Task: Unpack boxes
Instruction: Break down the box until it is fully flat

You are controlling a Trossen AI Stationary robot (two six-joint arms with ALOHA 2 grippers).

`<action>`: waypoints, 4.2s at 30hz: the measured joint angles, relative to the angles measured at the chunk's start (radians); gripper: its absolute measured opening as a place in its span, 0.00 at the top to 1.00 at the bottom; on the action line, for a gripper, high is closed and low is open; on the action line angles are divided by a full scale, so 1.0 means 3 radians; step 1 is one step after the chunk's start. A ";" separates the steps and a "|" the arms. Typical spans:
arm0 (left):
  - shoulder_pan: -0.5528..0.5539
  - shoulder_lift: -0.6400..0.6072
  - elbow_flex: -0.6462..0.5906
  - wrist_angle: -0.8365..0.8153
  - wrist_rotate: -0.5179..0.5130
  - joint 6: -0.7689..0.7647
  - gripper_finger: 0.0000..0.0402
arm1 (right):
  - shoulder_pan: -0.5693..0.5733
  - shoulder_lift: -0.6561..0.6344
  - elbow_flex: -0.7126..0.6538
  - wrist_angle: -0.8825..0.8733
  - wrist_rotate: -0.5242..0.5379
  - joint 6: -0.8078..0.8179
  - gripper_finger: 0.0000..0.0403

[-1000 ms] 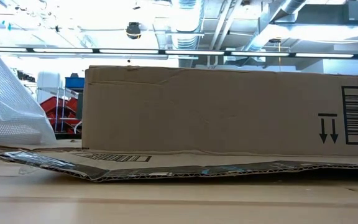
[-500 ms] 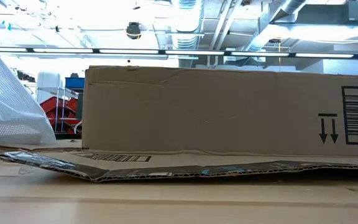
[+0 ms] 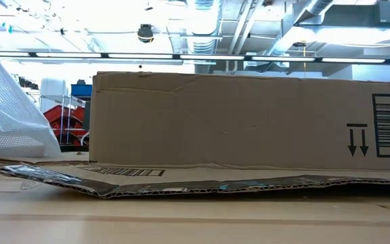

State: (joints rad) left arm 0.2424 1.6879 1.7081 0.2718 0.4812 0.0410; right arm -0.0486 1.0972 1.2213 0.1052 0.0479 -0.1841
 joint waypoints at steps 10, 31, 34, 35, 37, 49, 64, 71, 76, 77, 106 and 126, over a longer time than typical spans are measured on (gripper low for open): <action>0.0002 -0.0003 0.0000 0.0006 0.0033 -0.0004 0.83 | 0.0001 0.0058 0.0002 0.0070 -0.0005 0.0003 0.48; -0.0004 -0.0004 -0.0006 0.0001 0.0039 -0.0009 0.83 | -0.0064 0.0130 0.0014 -0.0047 -0.0104 -0.0025 0.68; -0.0004 -0.0001 -0.0006 0.0008 0.0041 -0.0011 0.83 | -0.0085 0.0131 0.0013 -0.0066 -0.0104 -0.0082 0.70; -0.0004 -0.0001 -0.0006 0.0008 0.0041 -0.0010 0.83 | -0.0090 0.0131 0.0013 -0.0077 -0.0104 -0.0127 0.71; -0.0003 -0.0001 -0.0006 0.0005 0.0028 -0.0005 0.83 | -0.0090 0.0130 0.0013 -0.0098 -0.0093 -0.0183 0.77; 0.0004 -0.0003 -0.0001 -0.0159 -0.0041 -0.0004 0.65 | -0.0130 0.0125 0.0018 -0.0147 -0.0064 -0.0273 0.84; 0.0052 -0.0352 0.0006 -0.1662 -0.0399 0.0555 0.64 | -0.0221 -0.0072 0.0003 -0.0790 -0.0089 -0.0151 0.84; -0.0002 -0.0572 0.0007 -0.2948 -0.0821 0.0543 0.65 | -0.0242 -0.0090 0.0009 -0.1298 -0.0112 -0.0058 0.84; -0.0186 -0.0511 -0.0048 -0.4187 -0.1342 0.0348 0.65 | -0.0241 0.0070 -0.0006 -0.1532 -0.0295 0.0013 0.84; -0.0226 -0.0502 -0.0107 -0.4274 -0.1421 0.0308 0.65 | -0.0239 0.0119 -0.0006 -0.1550 -0.0342 0.0012 0.84; -0.0619 -0.0487 -0.1617 -0.3904 -0.1600 -0.0276 0.62 | -0.0191 0.1038 -0.0005 -0.1270 -0.0860 0.0010 0.84; -0.0586 -0.0488 -0.1616 -0.3882 -0.1924 -0.0224 0.45 | -0.0189 0.1186 -0.0081 -0.0927 -0.0950 -0.0115 0.84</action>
State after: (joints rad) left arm 0.0666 1.5415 1.2232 -0.8929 -0.0961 -0.0263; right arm -0.1055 1.4530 1.1969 -0.1729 -0.2371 -0.2187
